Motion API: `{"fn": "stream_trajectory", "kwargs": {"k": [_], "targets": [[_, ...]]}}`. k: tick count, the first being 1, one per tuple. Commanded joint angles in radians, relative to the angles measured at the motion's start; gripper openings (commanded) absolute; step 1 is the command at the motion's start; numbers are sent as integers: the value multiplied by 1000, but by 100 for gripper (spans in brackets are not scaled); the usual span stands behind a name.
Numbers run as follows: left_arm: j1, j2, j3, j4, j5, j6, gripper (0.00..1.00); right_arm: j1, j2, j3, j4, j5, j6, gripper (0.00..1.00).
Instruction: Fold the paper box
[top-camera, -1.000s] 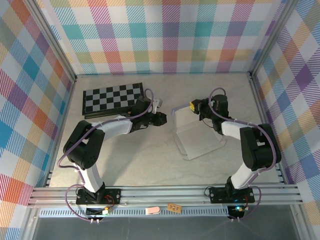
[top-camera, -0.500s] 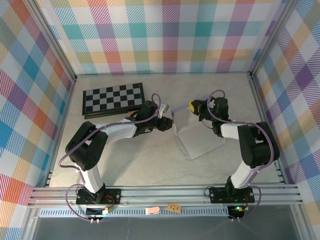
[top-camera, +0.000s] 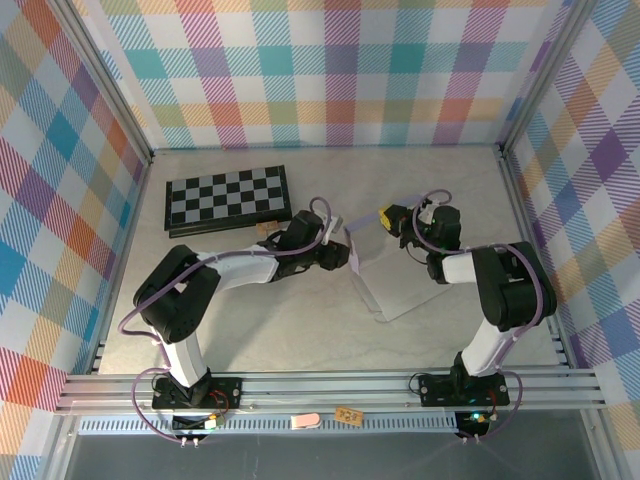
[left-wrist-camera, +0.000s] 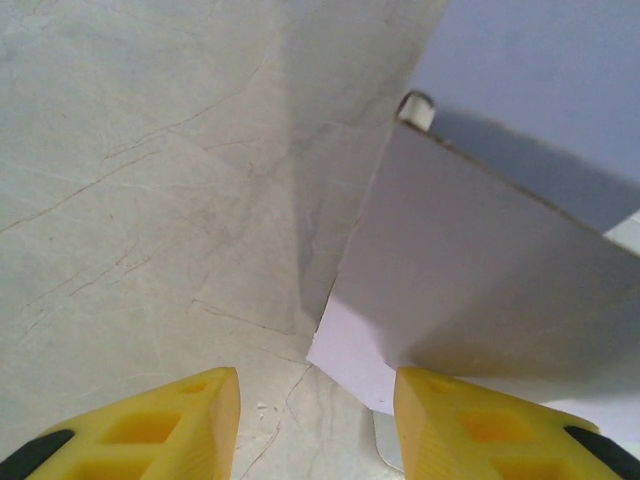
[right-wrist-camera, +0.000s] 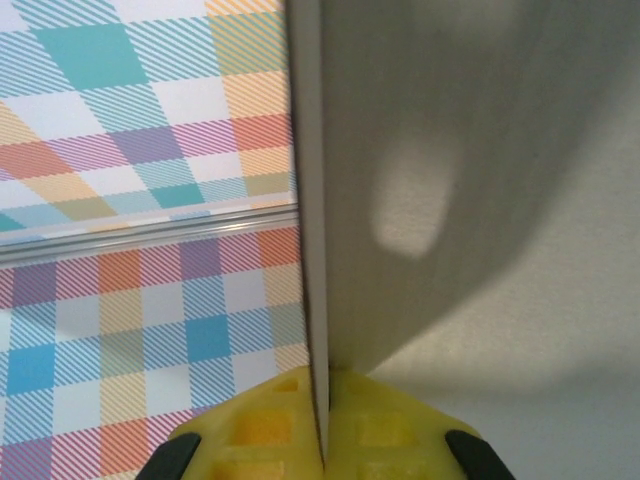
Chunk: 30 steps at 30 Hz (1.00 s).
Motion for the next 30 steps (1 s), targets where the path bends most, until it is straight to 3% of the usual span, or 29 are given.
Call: {"fn": "stream_trajectory", "kwargs": {"k": [1,30], "targets": [[-34,-36,-25,51,-38,8,45,-9,30,-14,79,-39,0,0],[-100,-45,-36,165,-162,-32,47,-9,93,-24,209,-43,64,0]]}}
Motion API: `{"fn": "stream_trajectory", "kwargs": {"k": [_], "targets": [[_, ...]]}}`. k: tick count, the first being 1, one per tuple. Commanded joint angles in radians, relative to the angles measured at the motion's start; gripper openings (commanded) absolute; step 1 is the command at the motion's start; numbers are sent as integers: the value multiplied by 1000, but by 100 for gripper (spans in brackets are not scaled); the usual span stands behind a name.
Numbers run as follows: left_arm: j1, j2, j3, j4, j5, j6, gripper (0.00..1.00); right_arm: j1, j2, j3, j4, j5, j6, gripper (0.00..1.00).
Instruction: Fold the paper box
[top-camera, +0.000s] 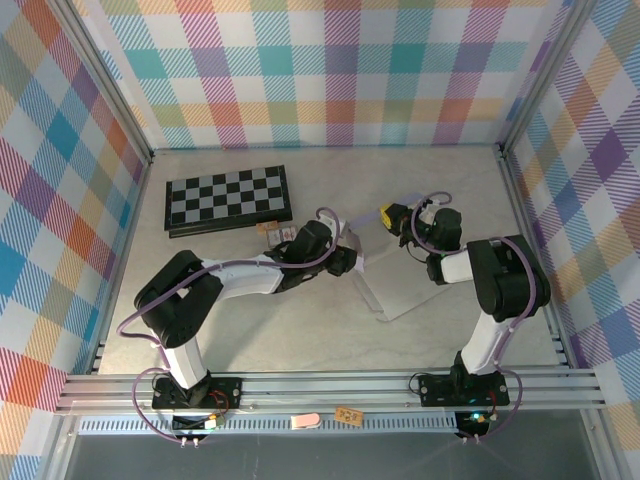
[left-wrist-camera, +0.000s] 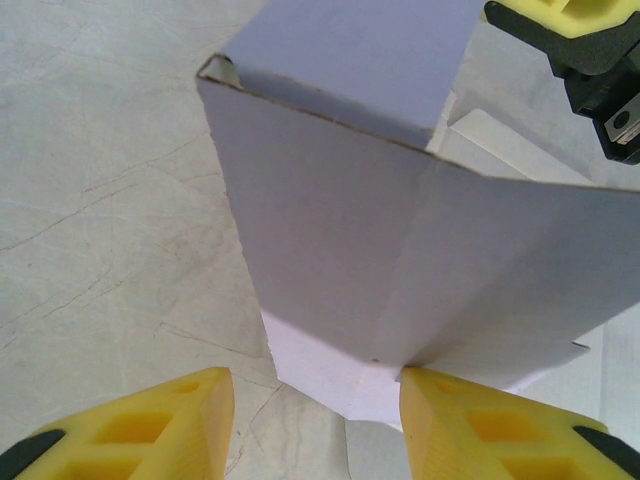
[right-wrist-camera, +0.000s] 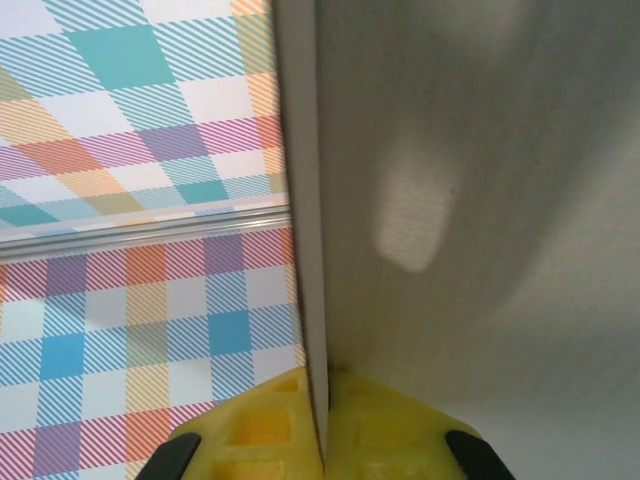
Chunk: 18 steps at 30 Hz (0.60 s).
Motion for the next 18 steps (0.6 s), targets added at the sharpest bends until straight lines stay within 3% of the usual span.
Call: {"fn": "stream_trajectory", "kwargs": {"k": [1,18], "targets": [[-19,-26,5,64,-22,-12,48,-2,19,-25,59,-21,11,0],[-46,-22,-45,191,-76,-43,47,-1,33,-18,76,-24,23,0]]}}
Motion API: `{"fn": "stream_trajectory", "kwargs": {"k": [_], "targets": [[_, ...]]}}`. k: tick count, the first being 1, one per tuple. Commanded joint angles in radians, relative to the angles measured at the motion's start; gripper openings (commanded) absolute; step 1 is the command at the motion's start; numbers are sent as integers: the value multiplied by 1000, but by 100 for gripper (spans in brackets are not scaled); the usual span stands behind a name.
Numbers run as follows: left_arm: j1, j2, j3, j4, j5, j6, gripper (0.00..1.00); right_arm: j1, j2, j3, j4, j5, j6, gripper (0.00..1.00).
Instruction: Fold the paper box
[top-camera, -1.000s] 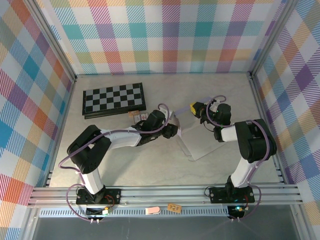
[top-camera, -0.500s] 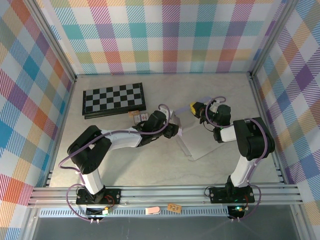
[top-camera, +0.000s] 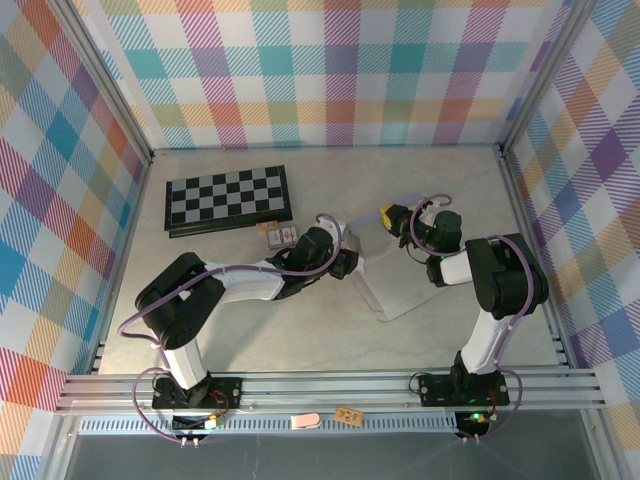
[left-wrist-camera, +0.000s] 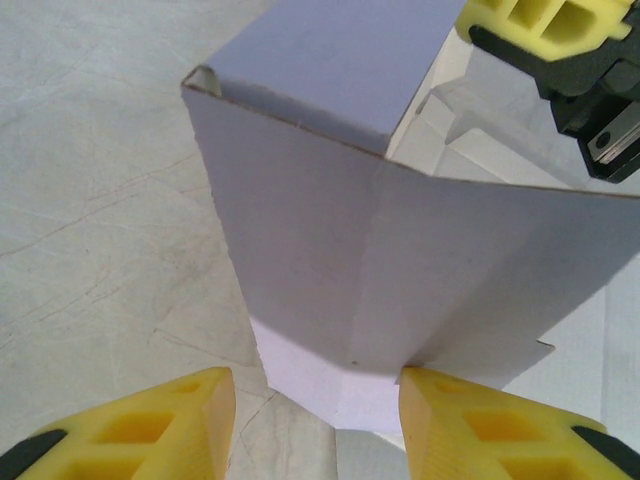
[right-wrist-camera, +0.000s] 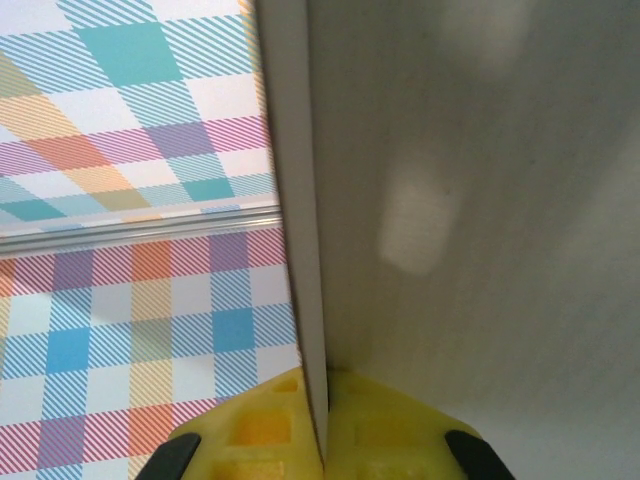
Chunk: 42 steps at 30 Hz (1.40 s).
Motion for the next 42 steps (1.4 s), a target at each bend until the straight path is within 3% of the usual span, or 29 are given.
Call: {"fn": "stream_trajectory", "kwargs": {"k": [1,9,19,42], "targets": [[-14,-16,5,95,-15,-24,48,-1,19,-4,25,-25,14,0],[-25,24,41,96,-51,-35,49,5,18,-14,38,-23,20,0],[-69,52,61,77,-225,-22,50,11,18,-65,81,-15,27,0],[-75,145,151,65,-247,2,24,54,34,-27,44,-10,41,0]]}}
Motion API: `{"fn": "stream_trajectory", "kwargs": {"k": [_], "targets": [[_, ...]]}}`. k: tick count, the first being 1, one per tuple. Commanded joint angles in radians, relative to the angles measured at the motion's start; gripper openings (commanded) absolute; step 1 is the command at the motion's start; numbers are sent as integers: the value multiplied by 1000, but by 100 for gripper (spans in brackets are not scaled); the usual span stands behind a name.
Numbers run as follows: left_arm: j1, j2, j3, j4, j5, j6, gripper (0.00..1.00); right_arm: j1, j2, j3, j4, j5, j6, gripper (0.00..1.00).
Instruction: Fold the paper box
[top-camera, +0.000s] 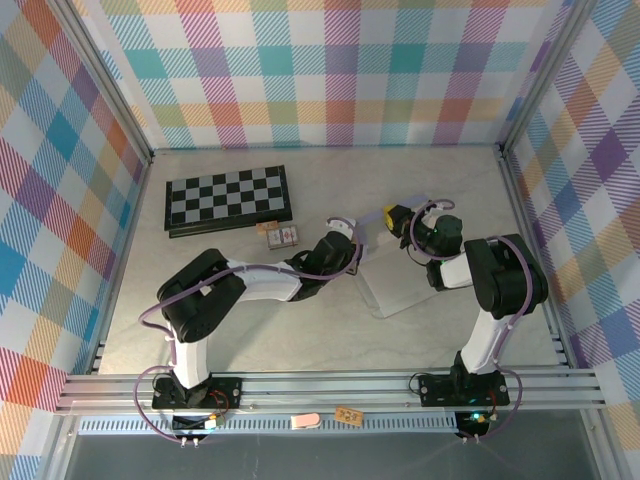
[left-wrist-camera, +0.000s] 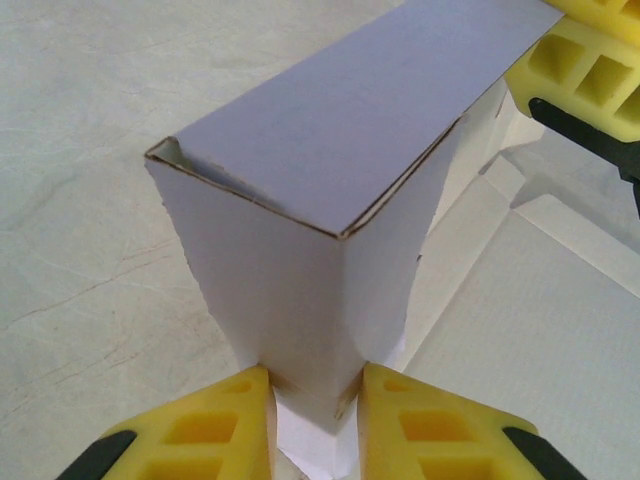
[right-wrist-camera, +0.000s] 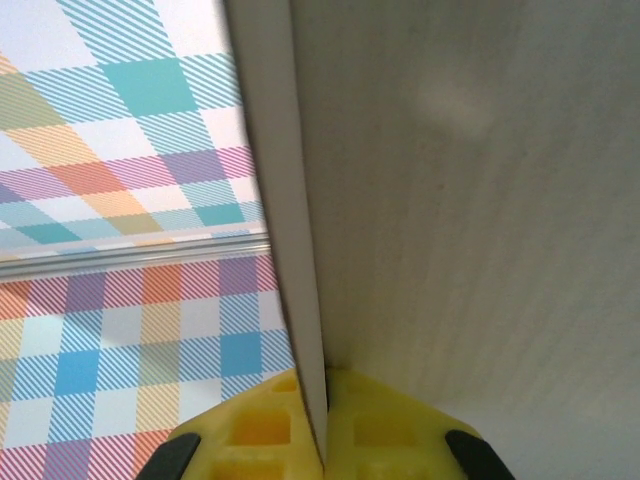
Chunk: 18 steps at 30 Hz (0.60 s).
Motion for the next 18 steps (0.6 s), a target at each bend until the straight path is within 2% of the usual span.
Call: {"fn": "stream_trajectory", "kwargs": {"k": [1,9,12,18], "targets": [[-9,29,57,13,-1,27,23,55,28,6,-21,-73,21,0],[-25,60,99,-57,-109,76,19,71,40,-20,42,-43,40,0],[-30,63,96,-70,-135,88,21,71,56,-54,113,-37,56,0],[-48,63,77,-77,-160,134,24,71,29,-112,114,-34,28,0]]}}
